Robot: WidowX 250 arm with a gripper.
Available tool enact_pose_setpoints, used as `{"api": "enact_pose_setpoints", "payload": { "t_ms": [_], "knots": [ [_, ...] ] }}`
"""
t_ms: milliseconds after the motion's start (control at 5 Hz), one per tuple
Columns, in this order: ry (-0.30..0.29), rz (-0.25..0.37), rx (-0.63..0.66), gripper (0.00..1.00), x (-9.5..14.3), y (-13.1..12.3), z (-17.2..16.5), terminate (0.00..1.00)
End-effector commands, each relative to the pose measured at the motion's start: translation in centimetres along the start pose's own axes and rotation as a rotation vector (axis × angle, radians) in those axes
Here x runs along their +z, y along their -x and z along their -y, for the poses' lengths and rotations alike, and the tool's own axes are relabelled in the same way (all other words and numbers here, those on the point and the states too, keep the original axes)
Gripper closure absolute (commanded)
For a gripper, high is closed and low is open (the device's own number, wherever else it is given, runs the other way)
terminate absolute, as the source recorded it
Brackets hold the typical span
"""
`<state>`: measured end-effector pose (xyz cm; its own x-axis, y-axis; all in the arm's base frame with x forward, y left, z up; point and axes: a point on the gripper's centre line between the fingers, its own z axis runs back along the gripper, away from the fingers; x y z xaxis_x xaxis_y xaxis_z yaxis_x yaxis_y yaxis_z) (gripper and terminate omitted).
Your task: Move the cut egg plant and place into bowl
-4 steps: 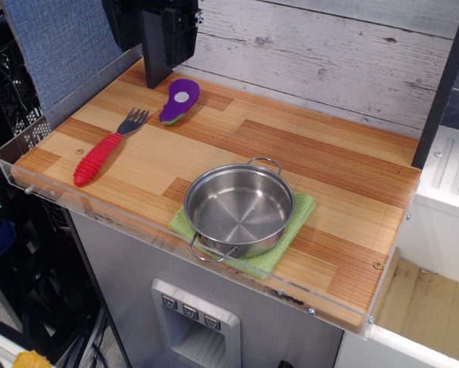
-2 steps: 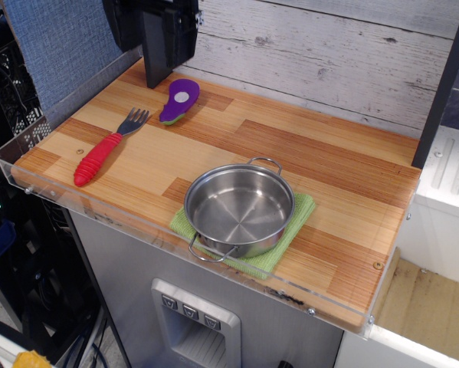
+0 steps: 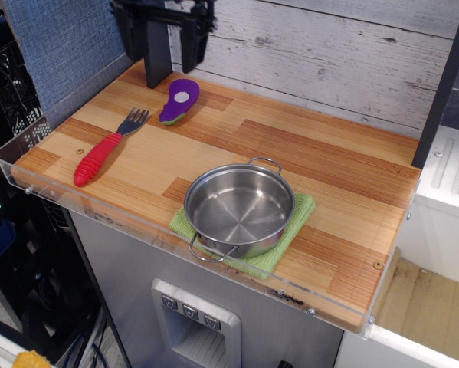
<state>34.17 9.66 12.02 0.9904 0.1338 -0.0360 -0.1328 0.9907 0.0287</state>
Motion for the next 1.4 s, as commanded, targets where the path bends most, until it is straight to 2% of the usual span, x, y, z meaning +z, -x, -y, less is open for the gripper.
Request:
{"api": "enact_pose_setpoints", "payload": {
  "t_ms": [0,200,600,1000,1200],
  "knots": [
    [-0.025,0.125,0.081,0.00,-1.4,-5.9,-0.7,0.00],
    [-0.018,0.133,0.011,0.00,-4.1,-7.1,-1.6,0.00],
    [-0.018,0.050,-0.017,0.00,-7.4,-7.1,-3.5,0.00],
    [-0.023,0.031,0.022,0.00,-8.0,-7.4,-3.8,0.00],
    [-0.028,0.028,0.012,1.00,-8.5,-7.2,-3.6,0.00]
  ]
}}
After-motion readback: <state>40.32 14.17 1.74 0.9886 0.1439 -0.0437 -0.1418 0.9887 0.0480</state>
